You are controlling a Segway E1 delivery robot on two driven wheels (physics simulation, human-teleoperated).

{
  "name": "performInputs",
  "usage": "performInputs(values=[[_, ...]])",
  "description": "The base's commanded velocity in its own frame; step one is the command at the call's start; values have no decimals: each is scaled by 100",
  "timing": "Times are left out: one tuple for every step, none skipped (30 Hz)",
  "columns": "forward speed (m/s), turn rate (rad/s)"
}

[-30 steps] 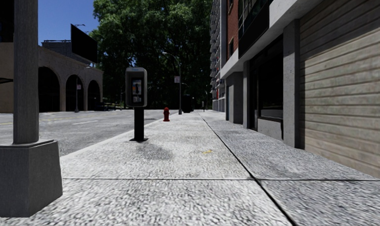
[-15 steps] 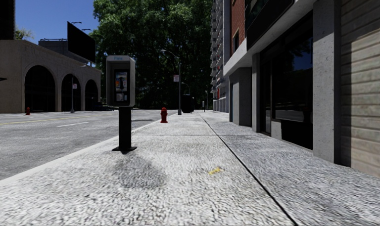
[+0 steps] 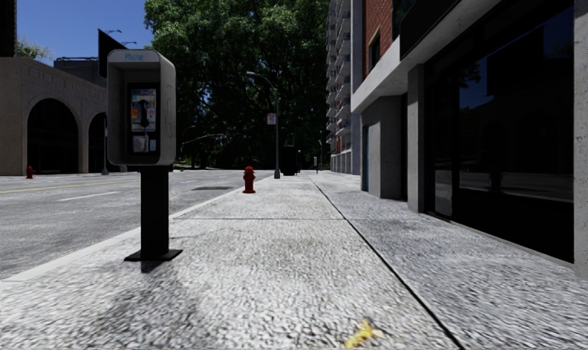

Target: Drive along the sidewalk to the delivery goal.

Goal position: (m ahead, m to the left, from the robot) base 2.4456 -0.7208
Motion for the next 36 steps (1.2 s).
performInputs(values=[[200,0],[200,0],[200,0],[200,0],[200,0],[200,0],[200,0],[200,0],[200,0],[200,0],[200,0],[200,0],[200,0],[200,0],[200,0],[200,0],[200,0],[200,0],[200,0],[200,0],[200,0],[200,0],[200,0],[200,0],[200,0],[200,0],[200,0],[200,0],[200,0],[200,0],[200,0],[200,0],[200,0],[200,0],[200,0],[200,0]])
